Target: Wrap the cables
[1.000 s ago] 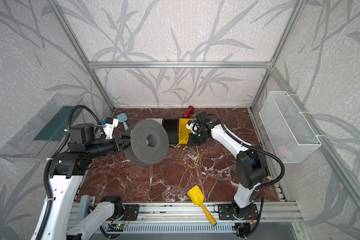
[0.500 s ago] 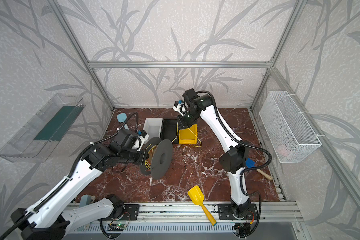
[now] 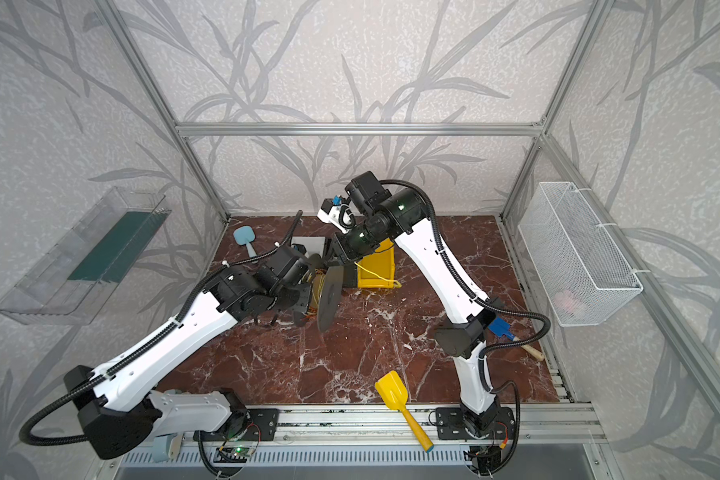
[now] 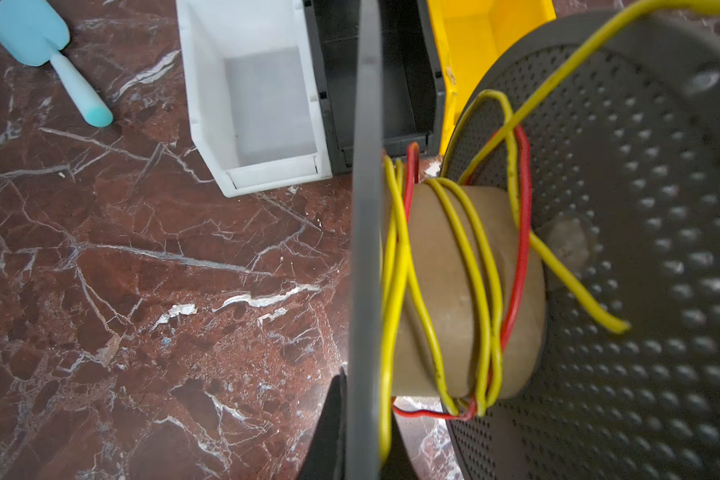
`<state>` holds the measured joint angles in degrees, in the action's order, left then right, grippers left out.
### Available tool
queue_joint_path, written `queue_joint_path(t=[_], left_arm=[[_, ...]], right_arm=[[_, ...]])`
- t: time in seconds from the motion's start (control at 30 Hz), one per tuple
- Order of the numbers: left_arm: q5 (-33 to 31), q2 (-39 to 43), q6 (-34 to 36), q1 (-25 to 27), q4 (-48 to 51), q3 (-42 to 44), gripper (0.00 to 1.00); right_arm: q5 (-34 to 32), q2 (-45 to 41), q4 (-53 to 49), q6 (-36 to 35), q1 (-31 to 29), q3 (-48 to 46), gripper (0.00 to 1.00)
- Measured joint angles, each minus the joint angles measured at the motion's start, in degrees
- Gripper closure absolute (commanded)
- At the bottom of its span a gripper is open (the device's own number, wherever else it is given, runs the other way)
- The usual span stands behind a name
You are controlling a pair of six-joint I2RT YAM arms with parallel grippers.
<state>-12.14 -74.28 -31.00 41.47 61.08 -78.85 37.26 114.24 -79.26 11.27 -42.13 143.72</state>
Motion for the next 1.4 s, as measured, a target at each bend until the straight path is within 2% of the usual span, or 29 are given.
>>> queue_joint_path(t=[0.23,0.3,0.43,0.53,0.83,1.0,1.1,1.27,1.4], left_arm=[[3.78,-1.57,-8.28,-6.19,-4.52,-2.86,1.00],[6.12,-0.92,-9.84,-7.67,-5.60,-2.86,1.00],[9.73,-0.81,-12.11,-9.99,-6.49,-3.32,1.00],[11.02,-2.16,-12.74,-10.71,-5.86,-4.61,1.00],[14.32,-1.84,-14.58,-10.62,-6.88,-4.37,1.00],[14.40,-1.86,-14.86,-10.62,-6.19,-4.37,1.00],[13.55,-1.99,-14.84,-10.73,-6.23,-4.37,1.00],[10.84,-3.74,-14.67,-10.71,-7.91,-4.85,1.00],[8.39,-4.98,-14.45,-10.78,-9.31,-4.94,1.00]], right_arm=[[1.46,-10.73,13.05,4.22,-8.17,-16.28,1.00],[0.55,-15.87,18.84,6.08,-8.57,-25.29,1.00],[1.29,-28.94,33.83,11.43,-9.16,-49.59,1.00],[0.87,-35.04,40.15,13.29,-10.29,-60.83,1.00],[-3.43,-42.75,50.97,13.68,-10.88,-76.22,1.00],[-8.31,-43.41,52.15,12.28,-15.76,-77.02,1.00],[-10.29,-42.27,51.89,11.26,-19.61,-73.00,1.00],[-13.44,-36.13,44.87,7.39,-20.94,-57.51,1.00],[-12.46,-31.65,38.64,4.63,-21.24,-45.20,1.00]])
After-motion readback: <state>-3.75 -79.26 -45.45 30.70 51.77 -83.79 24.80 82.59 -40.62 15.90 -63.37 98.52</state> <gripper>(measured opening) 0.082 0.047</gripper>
